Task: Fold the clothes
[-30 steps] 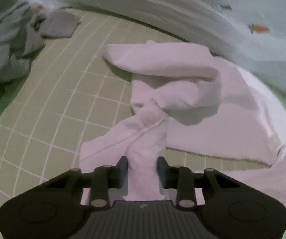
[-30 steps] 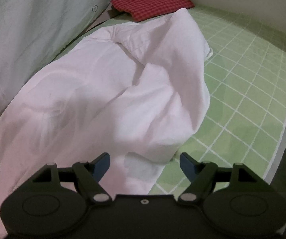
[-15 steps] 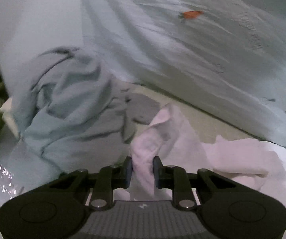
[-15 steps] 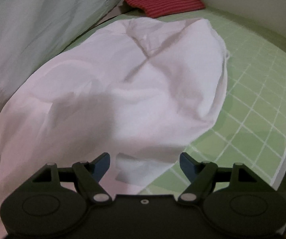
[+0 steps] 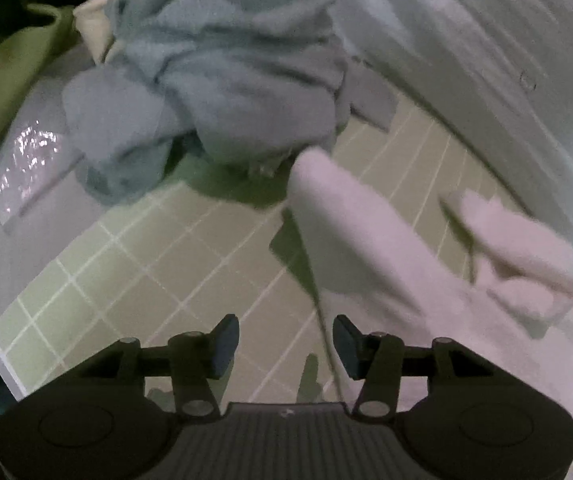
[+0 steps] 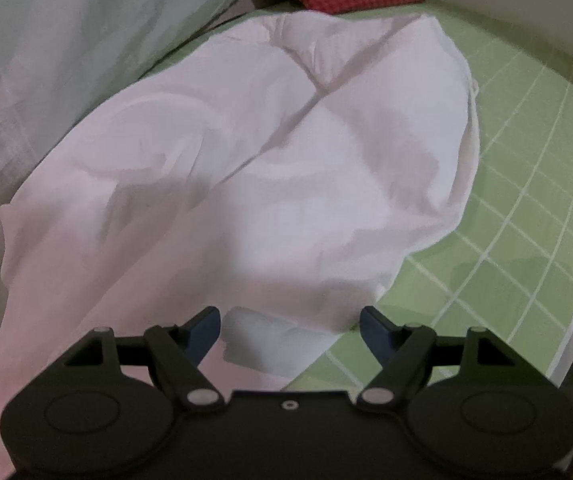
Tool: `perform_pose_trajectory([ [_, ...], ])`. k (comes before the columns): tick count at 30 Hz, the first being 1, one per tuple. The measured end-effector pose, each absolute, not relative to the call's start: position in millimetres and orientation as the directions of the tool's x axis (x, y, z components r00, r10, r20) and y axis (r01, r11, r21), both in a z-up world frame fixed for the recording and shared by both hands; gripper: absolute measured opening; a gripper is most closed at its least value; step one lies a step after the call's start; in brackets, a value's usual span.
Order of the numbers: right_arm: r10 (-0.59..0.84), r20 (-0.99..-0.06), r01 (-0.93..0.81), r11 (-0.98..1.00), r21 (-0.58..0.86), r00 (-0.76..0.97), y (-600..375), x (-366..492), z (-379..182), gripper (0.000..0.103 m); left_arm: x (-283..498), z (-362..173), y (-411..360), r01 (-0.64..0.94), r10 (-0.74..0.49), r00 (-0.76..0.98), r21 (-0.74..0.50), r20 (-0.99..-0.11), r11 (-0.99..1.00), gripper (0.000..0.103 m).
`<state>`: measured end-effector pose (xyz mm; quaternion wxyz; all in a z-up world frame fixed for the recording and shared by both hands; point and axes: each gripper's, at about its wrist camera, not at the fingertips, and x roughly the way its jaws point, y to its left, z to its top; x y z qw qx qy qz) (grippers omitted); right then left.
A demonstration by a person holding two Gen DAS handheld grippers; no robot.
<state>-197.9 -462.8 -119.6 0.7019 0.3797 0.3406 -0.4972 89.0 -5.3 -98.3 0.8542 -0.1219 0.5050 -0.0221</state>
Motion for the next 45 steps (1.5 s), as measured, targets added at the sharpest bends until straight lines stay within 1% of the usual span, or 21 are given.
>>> perform_pose_trajectory([
  [7,-0.444,-0.852,0.958,0.187,0.216,0.278,-463.6,-190.8,-120.4,0.081,106.1,-105.6,-4.3,-0.096,-0.195,0.486,-0.274,-0.852,0.957,0.054],
  [10,-0.467,-0.846,0.966,0.123,0.226,0.257,-469.3,-194.4,-121.0,0.081,117.3,-110.6,-3.6,-0.129,-0.202,0.486,-0.298,-0.85,0.946,0.066],
  [17,-0.54,-0.828,0.979,-0.038,0.201,0.149,-494.9,-226.7,-114.2,0.082,131.1,-123.0,-5.0,-0.195,-0.246,0.492,-0.381,-0.835,0.904,0.066],
  [18,-0.543,-0.827,0.976,-0.058,0.208,0.144,-499.9,-231.9,-113.9,0.082,131.4,-125.3,-5.7,-0.212,-0.252,0.494,-0.396,-0.832,0.894,0.065],
  [19,-0.543,-0.826,0.972,-0.067,0.226,0.155,-504.0,-236.2,-114.2,0.082,131.7,-127.7,-6.3,-0.226,-0.263,0.497,-0.416,-0.827,0.881,0.063],
  [20,-0.542,-0.824,0.967,-0.077,0.245,0.165,-508.1,-240.5,-114.5,0.077,131.7,-130.1,-7.0,-0.239,-0.279,0.501,-0.441,-0.819,0.865,0.05],
  [21,-0.542,-0.822,0.961,-0.085,0.263,0.177,-512.1,-244.7,-114.6,0.058,131.8,-132.2,-7.9,-0.247,-0.302,0.505,-0.471,-0.808,0.847,0.036],
  [22,-0.544,-0.816,0.959,-0.073,0.275,0.193,-514.8,-247.4,-113.2,0.039,132.1,-134.0,-9.2,-0.251,-0.331,0.509,-0.505,-0.794,0.826,0.004],
  [23,-0.551,-0.809,0.96,-0.053,0.277,0.203,-515.2,-248.7,-110.5,0.031,132.2,-134.1,-11.3,-0.255,-0.345,0.517,-0.526,-0.784,0.811,0.0],
  [24,-0.558,-0.802,0.96,-0.033,0.277,0.212,-515.7,-250.0,-107.8,0.011,132.2,-130.8,-14.7,-0.252,-0.334,0.531,-0.521,-0.779,0.816,0.0],
  [25,-0.565,-0.795,0.96,-0.013,0.278,0.222,-516.2,-251.3,-105.1,0.006,132.2,-125.2,-18.6,-0.234,-0.311,0.549,-0.5,-0.776,0.834,0.0],
  [29,-0.613,-0.735,0.945,0.062,0.321,0.29,-517.5,-262.8,-79.6,0.003,130.6,-89.3,-25.1,-0.149,-0.242,0.631,-0.421,-0.737,0.895,0.0],
  [32,-0.677,-0.658,0.936,0.148,0.318,0.33,-511.9,-268.9,-45.0,0.003,125.0,-59.8,-19.7,-0.118,-0.2,0.691,-0.382,-0.695,0.917,0.0],
  [35,-0.715,-0.599,0.923,0.181,0.34,0.361,-509.3,-284.8,-18.7,0.003,116.6,-49.7,-13.8,-0.106,-0.191,0.693,-0.36,-0.695,0.927,0.0],
  [37,-0.712,-0.609,0.927,0.17,0.334,0.35,-512.4,-293.8,-20.7,0.003,110.1,-52.7,-11.9,-0.105,-0.188,0.675,-0.345,-0.714,0.933,0.0],
  [39,-0.671,-0.681,0.952,0.139,0.273,0.293,-515.0,-298.2,-39.6,0.004,102.4,-67.9,-12.2,-0.127,-0.19,0.627,-0.339,-0.756,0.932,0.002],
  [41,-0.617,-0.747,0.966,0.099,0.237,0.247,-513.0,-303.2,-60.5,0.005,93.1,-86.2,-14.0,-0.154,-0.195,0.563,-0.333,-0.804,0.93,0.013],
  [42,-0.592,-0.771,0.969,0.083,0.231,0.235,-510.6,-306.0,-69.8,0.008,87.8,-93.7,-15.0,-0.162,-0.199,0.54,-0.333,-0.818,0.929,0.015],
  [45,-0.572,-0.789,0.974,0.092,0.208,0.223,-502.3,-303.5,-80.1,0.017,72.8,-112.1,-17.3,-0.175,-0.217,0.489,-0.339,-0.845,0.924,0.018],
])
